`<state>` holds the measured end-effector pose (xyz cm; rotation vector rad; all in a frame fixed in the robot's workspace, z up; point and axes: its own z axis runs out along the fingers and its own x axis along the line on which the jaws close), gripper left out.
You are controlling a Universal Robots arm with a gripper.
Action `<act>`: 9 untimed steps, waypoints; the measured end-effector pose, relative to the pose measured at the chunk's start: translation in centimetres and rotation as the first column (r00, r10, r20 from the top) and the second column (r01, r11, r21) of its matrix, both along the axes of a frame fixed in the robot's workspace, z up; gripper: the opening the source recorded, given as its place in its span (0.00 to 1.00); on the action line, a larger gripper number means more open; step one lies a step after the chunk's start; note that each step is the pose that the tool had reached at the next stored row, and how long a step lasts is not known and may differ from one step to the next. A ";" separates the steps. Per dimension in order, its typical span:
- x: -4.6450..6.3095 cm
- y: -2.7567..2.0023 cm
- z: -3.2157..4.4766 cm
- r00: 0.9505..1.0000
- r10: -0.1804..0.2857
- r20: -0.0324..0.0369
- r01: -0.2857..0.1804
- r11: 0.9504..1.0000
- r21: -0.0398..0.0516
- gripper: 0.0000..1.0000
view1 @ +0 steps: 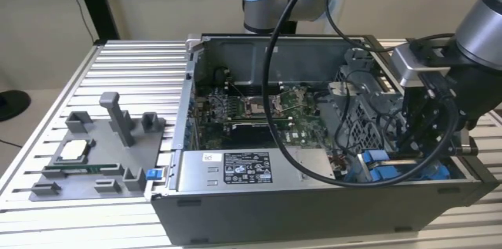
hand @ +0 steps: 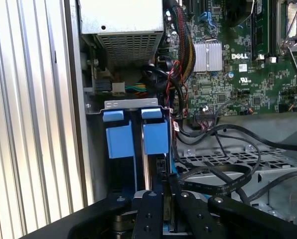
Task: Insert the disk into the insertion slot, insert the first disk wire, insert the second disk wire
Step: 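Insert the second disk wire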
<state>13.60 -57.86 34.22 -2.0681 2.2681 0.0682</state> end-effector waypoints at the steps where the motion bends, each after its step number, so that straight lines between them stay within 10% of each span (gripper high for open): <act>1: 0.0 0.02 0.02 1.000 0.000 0.000 0.000 1.000 0.000 0.00; 9: 0.0 0.20 -0.02 1.000 0.000 0.000 0.000 1.000 0.000 0.00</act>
